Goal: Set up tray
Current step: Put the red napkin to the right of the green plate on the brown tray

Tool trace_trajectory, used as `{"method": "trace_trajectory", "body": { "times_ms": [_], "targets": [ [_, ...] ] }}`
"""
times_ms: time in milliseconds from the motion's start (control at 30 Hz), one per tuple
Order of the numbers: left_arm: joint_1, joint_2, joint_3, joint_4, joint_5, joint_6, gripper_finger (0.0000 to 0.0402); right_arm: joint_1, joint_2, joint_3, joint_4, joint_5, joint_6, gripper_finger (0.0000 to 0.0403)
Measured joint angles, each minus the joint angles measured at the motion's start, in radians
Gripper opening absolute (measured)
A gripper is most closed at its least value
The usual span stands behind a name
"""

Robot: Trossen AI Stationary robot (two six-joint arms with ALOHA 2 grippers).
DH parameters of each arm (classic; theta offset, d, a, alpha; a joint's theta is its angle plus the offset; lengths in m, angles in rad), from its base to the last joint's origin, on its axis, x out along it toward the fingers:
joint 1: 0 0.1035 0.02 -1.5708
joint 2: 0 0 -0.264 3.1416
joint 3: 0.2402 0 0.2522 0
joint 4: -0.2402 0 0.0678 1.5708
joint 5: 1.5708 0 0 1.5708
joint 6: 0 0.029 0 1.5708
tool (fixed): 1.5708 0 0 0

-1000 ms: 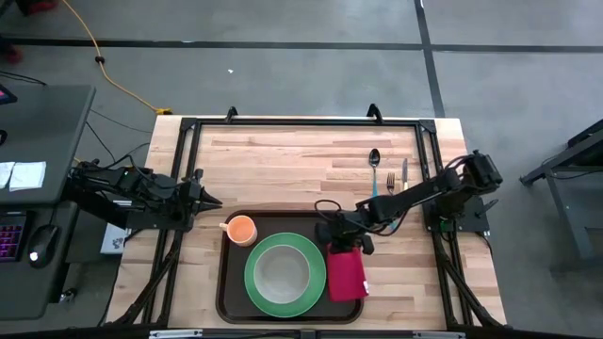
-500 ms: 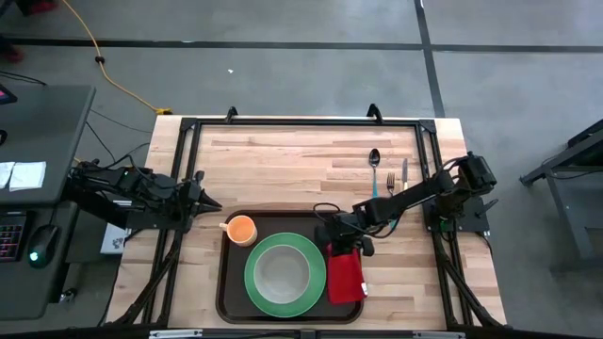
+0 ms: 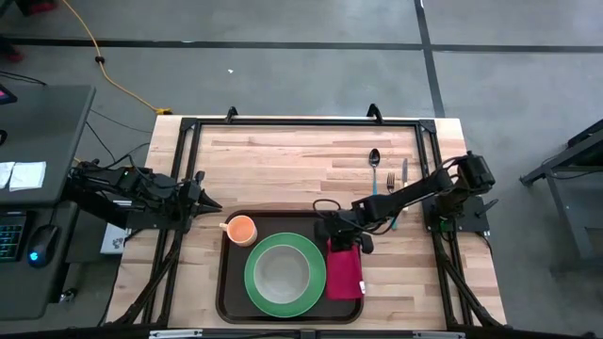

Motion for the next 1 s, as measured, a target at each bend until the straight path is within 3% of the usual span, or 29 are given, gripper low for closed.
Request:
{"method": "trace_trajectory", "body": {
  "times_ms": [1000],
  "targets": [
    [0.000,0.000,0.000,0.021,0.048,0.019,0.0074,-0.019,0.018,0.000,0.045,0.006,0.034,0.0000]
  ]
}}
